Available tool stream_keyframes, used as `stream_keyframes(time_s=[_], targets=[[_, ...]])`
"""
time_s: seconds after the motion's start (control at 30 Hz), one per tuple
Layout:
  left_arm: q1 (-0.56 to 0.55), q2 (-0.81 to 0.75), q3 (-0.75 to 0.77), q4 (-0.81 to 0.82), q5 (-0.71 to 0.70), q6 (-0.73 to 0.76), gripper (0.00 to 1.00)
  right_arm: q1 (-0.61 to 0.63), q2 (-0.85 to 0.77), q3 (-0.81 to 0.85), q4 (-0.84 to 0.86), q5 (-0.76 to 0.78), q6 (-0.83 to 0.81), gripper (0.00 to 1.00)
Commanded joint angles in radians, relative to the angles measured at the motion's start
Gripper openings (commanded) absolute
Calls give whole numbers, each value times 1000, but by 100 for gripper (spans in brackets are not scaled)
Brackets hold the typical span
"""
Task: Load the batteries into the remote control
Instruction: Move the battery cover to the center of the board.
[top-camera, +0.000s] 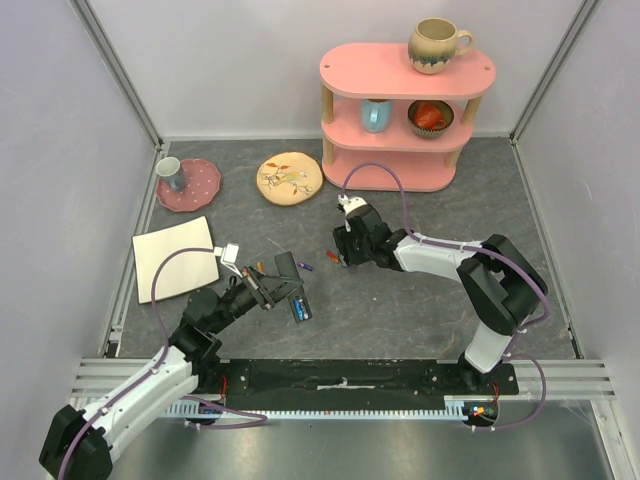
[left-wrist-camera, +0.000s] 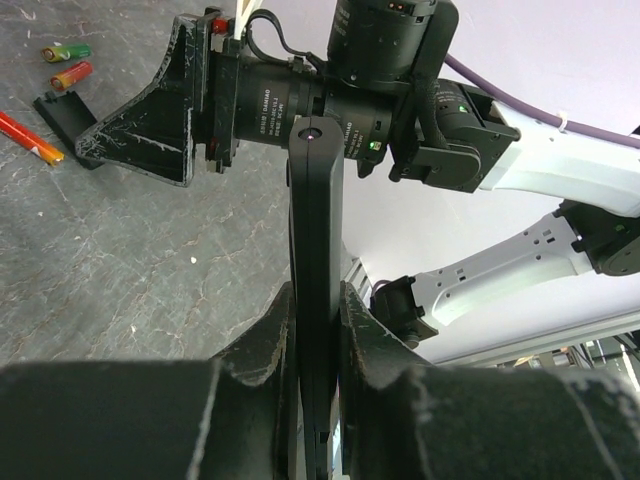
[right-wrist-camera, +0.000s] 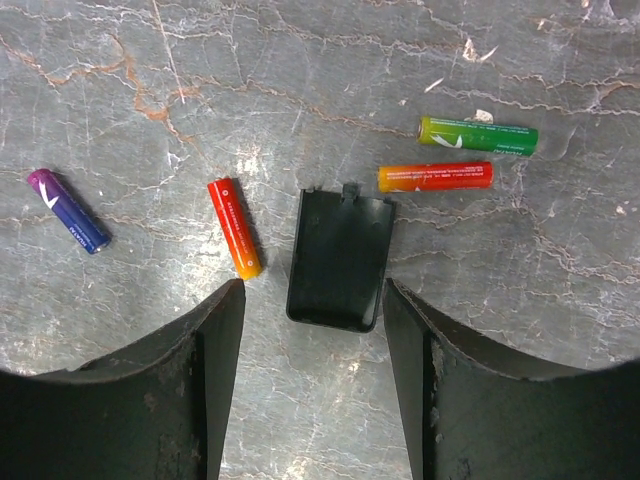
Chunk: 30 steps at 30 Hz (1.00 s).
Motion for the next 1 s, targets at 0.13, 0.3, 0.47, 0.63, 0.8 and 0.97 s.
stream_keyframes(time_s=[0.13, 0.3, 0.47, 0.63, 0.8, 0.97], targets=[[7, 19, -1, 47, 16, 27, 2, -1, 34, 36, 37, -21, -18, 65], [7, 16, -6, 46, 16, 27, 2, -1, 44, 24, 43, -16, -14, 65], [7, 19, -9, 46, 13, 27, 2, -2, 41, 18, 44, -4, -15, 64], [6, 22, -13, 46, 12, 24, 2, -11, 40, -1, 49, 2, -6, 55], [7, 21, -19, 47, 10, 21, 2, -31, 38, -19, 57, 10, 11, 34], [7, 14, -26, 47, 9, 18, 2, -51, 23, -41, 58, 16, 23, 25]])
